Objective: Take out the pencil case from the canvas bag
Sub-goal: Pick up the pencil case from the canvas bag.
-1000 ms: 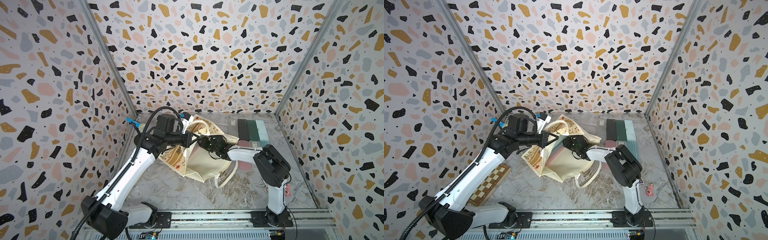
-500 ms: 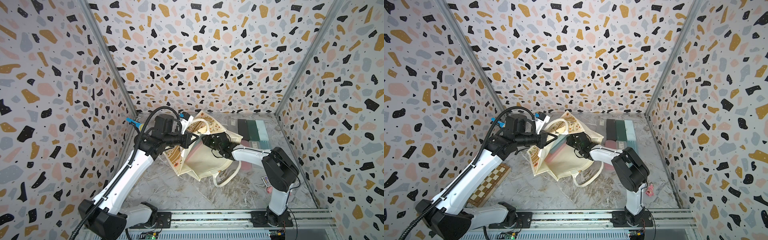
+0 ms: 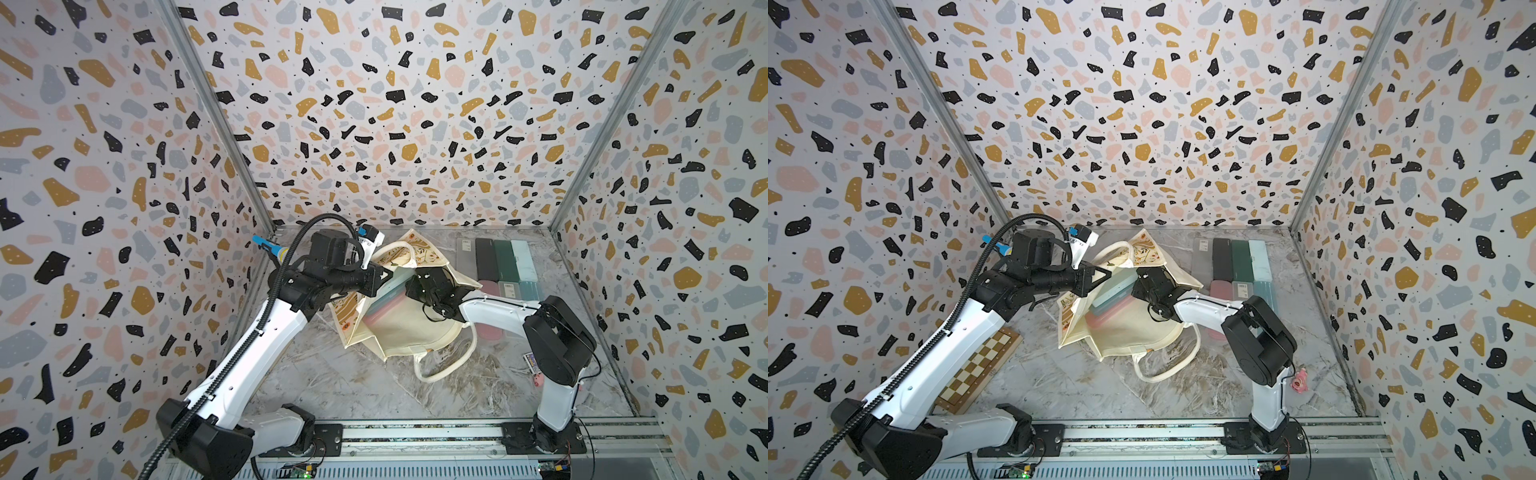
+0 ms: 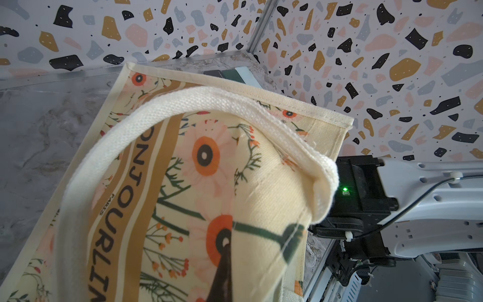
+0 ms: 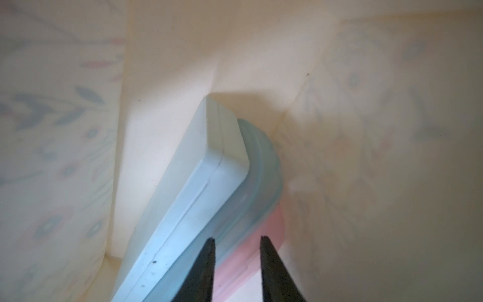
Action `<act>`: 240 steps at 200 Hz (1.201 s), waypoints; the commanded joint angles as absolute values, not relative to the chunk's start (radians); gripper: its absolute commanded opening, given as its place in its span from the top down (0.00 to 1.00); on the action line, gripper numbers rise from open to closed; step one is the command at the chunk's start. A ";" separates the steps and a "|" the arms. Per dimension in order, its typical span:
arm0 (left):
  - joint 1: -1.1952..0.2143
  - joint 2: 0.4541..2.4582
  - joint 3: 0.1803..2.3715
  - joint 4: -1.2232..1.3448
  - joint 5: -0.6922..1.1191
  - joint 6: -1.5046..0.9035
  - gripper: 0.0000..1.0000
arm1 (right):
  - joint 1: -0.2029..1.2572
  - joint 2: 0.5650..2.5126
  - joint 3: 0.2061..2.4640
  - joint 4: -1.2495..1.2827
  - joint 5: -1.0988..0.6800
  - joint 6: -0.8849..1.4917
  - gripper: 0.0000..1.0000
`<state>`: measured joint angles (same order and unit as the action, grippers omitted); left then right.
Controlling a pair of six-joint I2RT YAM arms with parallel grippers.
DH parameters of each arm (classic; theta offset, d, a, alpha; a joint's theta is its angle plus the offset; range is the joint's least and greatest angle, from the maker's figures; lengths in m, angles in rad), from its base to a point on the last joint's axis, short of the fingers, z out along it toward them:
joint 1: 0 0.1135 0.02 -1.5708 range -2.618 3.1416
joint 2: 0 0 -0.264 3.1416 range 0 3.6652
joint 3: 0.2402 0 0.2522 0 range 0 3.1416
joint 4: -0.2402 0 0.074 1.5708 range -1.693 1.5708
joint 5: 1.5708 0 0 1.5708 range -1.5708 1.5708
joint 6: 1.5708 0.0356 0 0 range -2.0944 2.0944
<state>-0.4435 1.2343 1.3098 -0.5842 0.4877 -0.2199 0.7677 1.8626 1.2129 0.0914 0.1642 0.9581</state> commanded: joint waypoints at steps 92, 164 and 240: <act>-0.451 1.217 1.329 -0.552 0.667 -0.231 1.00 | 0.693 1.915 1.319 0.053 0.179 0.912 0.39; -0.451 1.221 1.347 -0.525 0.848 -0.235 1.00 | 0.640 1.935 1.269 0.248 0.045 0.913 0.40; -0.451 1.218 1.352 -0.538 0.866 -0.224 1.00 | 0.624 1.874 1.166 0.466 -0.023 0.893 0.59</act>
